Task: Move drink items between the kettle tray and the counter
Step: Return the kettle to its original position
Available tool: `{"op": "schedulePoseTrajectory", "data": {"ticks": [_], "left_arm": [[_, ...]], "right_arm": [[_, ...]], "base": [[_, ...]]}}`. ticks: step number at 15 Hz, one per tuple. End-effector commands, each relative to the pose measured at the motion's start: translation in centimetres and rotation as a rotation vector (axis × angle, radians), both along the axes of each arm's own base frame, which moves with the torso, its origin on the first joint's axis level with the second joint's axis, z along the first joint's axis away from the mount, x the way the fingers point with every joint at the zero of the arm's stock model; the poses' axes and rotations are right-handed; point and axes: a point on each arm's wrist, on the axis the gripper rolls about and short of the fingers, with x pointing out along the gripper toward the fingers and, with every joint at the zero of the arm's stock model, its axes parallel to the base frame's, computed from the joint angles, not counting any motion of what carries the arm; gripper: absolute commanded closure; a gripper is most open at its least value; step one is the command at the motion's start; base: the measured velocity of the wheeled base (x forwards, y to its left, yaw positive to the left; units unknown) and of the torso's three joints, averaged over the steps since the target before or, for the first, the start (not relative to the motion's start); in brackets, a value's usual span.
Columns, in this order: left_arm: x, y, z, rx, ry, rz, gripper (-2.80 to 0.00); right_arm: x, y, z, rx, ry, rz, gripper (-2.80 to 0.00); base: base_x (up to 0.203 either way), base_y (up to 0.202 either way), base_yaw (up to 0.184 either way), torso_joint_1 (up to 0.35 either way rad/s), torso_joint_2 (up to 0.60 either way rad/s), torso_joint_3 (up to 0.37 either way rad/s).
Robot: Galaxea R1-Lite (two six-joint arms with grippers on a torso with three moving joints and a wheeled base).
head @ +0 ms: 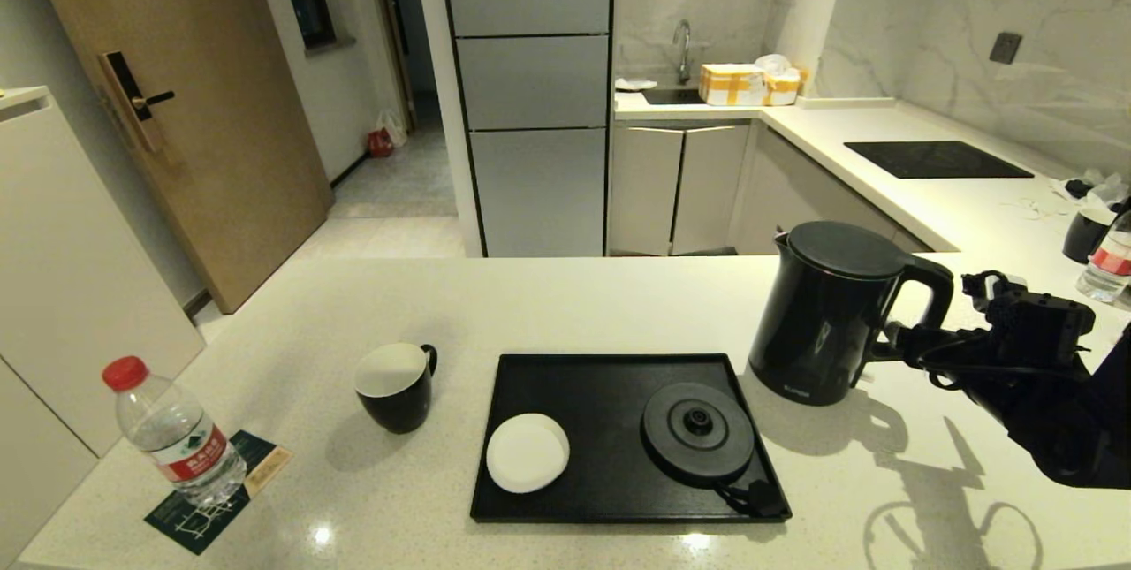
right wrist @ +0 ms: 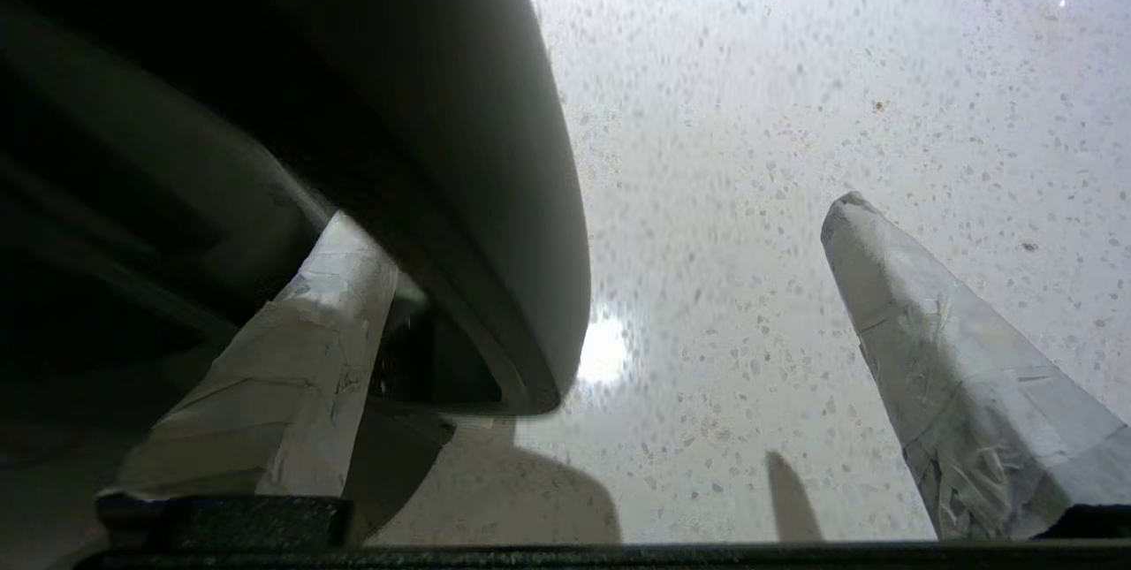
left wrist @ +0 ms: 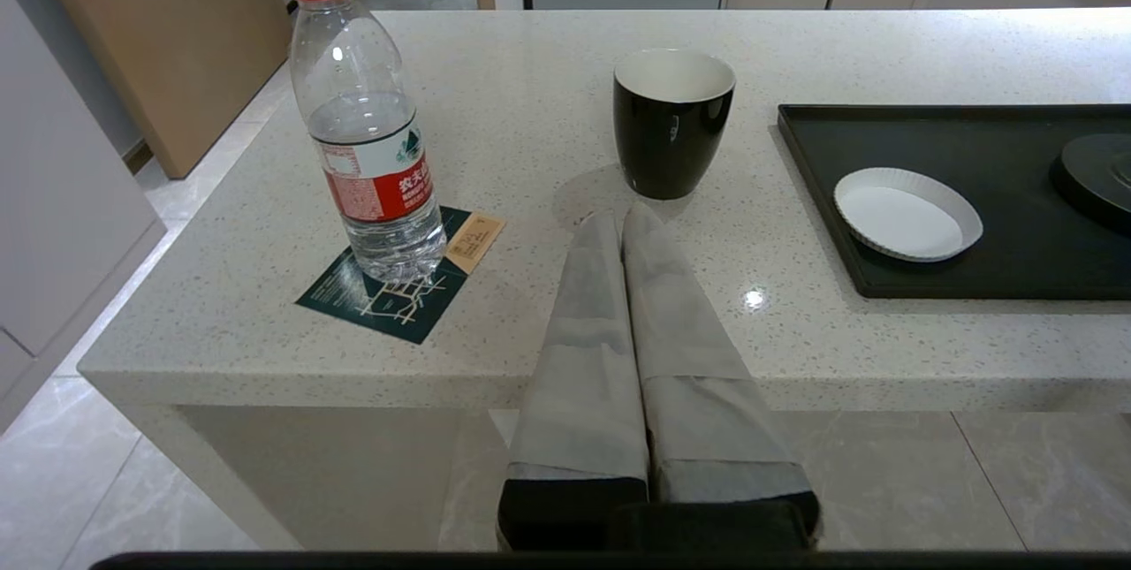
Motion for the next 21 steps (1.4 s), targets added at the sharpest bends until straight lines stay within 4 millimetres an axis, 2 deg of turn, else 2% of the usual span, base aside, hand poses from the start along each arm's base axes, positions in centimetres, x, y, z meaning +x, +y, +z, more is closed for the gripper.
{"op": "schedulePoseTrajectory", "data": {"ticks": [1, 11, 12, 21], "left_arm": [[0.0, 0.0, 0.0, 0.001, -0.002, 0.0, 0.0], [0.0, 0.0, 0.0, 0.0, -0.002, 0.0, 0.0], [0.0, 0.0, 0.0, 0.001, -0.002, 0.0, 0.0], [0.0, 0.0, 0.0, 0.0, -0.002, 0.0, 0.0]], "right_arm": [[0.7, -0.5, -0.4, -0.006, -0.005, -0.011, -2.8], [2.0, -1.6, -1.1, -0.018, -0.012, -0.024, -2.8], [2.1, -1.5, -1.0, -0.018, -0.013, -0.023, 0.0], [2.1, -1.4, -1.1, -0.02, -0.008, -0.011, 0.0]], "base": [[0.0, 0.0, 0.0, 0.0, 0.0, 0.0], [0.0, 0.0, 0.0, 0.0, 0.0, 0.0], [0.0, 0.0, 0.0, 0.0, 0.0, 0.0], [0.0, 0.0, 0.0, 0.0, 0.0, 0.0]]}}
